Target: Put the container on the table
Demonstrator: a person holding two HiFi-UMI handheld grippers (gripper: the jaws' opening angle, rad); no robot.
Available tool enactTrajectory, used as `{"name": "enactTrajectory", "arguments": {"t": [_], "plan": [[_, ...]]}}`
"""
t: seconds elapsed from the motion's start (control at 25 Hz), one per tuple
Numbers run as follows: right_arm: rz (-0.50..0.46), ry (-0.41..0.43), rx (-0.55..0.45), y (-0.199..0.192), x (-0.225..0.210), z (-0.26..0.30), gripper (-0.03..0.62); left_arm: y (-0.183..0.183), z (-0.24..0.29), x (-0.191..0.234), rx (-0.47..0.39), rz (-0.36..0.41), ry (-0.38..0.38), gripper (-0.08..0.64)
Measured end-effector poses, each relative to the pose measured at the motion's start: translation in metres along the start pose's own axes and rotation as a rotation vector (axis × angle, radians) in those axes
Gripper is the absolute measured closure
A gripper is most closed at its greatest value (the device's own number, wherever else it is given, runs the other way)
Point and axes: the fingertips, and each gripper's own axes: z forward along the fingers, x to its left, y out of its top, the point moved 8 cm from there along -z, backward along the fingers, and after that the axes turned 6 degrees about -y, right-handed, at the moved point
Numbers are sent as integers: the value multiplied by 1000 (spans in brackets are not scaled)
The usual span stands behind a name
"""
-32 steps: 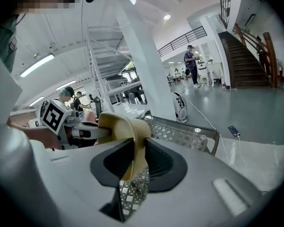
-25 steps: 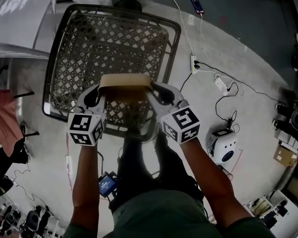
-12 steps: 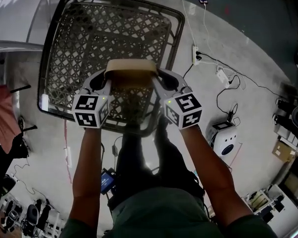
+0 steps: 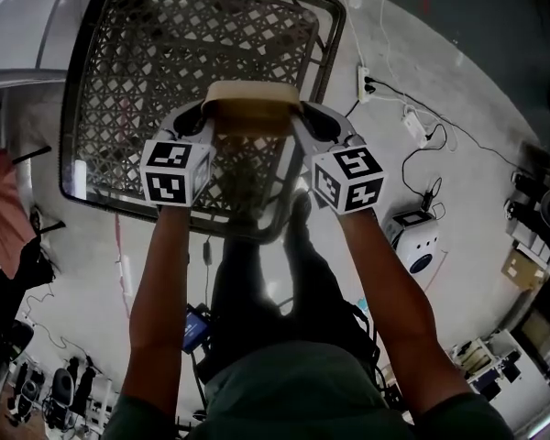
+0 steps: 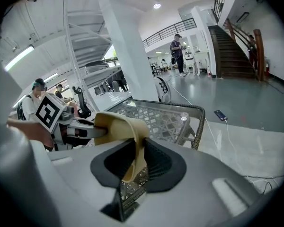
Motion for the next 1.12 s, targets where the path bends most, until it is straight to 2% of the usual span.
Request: {"name": "enactTrajectory", "arguments": {"t": [0.6, 1.12], "plan": [[23, -42, 67, -20, -17, 23, 529, -12, 31, 6, 47, 31, 5, 520], [63, -80, 63, -23, -23, 38, 533, -14, 38, 10, 26, 70, 32, 511]]}}
